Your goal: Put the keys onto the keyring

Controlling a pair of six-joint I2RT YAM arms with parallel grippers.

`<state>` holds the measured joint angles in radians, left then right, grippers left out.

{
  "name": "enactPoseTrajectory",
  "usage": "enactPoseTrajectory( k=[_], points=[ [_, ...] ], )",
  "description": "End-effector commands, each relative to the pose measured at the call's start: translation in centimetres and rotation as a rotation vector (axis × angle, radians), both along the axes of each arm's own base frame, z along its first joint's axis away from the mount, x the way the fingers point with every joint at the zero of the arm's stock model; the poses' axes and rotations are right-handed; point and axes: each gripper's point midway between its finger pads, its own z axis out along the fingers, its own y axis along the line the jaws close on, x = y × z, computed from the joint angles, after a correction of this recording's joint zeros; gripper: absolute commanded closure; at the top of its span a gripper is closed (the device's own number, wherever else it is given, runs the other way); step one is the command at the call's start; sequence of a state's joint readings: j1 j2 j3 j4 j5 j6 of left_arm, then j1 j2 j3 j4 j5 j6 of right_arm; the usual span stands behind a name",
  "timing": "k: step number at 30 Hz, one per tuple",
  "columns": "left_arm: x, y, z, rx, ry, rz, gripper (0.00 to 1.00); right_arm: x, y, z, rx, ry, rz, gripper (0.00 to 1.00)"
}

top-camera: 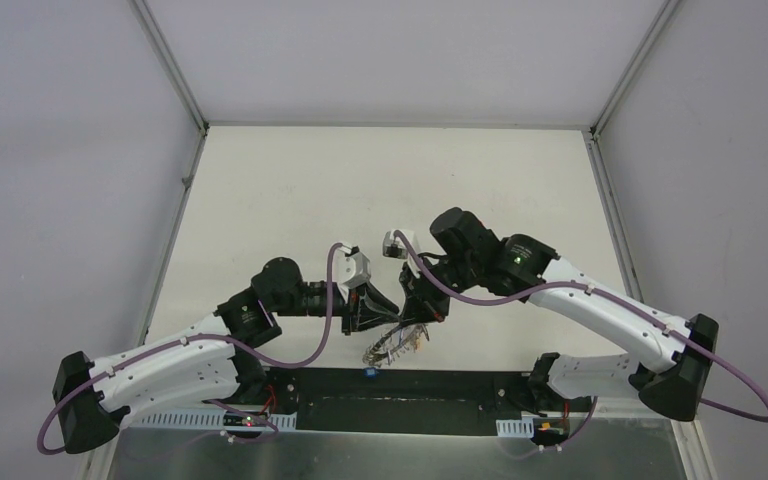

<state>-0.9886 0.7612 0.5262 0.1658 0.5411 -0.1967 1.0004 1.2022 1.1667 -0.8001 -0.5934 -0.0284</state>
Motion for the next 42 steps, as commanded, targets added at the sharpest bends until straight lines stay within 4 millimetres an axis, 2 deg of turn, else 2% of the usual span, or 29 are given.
enactPoseTrajectory(
  k=[1, 6, 20, 29, 32, 34, 35, 38, 40, 42],
  points=[
    [-1.0, 0.0, 0.6, -0.02, -0.023, -0.046, 0.78, -0.5, 0.7, 3.1, 0.127, -0.054, 0.044, 1.0],
    [-1.2, 0.4, 0.4, -0.017, -0.026, -0.045, 0.76, -0.6, 0.6, 3.6, 0.145, -0.073, 0.056, 1.0],
    [-2.1, 0.4, 1.1, -0.04, -0.042, -0.1, 0.85, -0.7, 0.9, 4.3, 0.194, -0.098, 0.071, 1.0],
    [-2.1, -0.1, 1.4, -0.043, -0.034, -0.117, 0.93, -0.9, 1.1, 4.2, 0.192, -0.093, 0.076, 1.0],
    [-2.1, -0.2, 1.4, -0.042, -0.035, -0.116, 1.0, -0.8, 1.1, 4.2, 0.189, -0.096, 0.072, 1.0],
    [-1.8, -0.1, 1.5, -0.044, -0.037, -0.101, 1.0, -0.6, 1.0, 4.2, 0.189, -0.108, 0.063, 1.0],
    [-1.7, -0.1, 1.5, -0.046, -0.036, -0.091, 1.0, -0.5, 1.0, 4.3, 0.191, -0.117, 0.052, 0.93],
    [-1.4, 0.3, 2.1, -0.069, -0.048, -0.054, 1.0, 0.1, 1.0, 5.1, 0.236, -0.157, 0.007, 0.6],
    [-1.2, 0.8, 2.8, -0.102, -0.061, -0.031, 1.0, 0.5, 0.9, 5.9, 0.288, -0.187, -0.037, 0.49],
    [-1.3, 1.3, 3.9, -0.152, -0.082, -0.015, 1.0, 0.9, 0.8, 6.6, 0.348, -0.213, -0.083, 0.45]
  ],
)
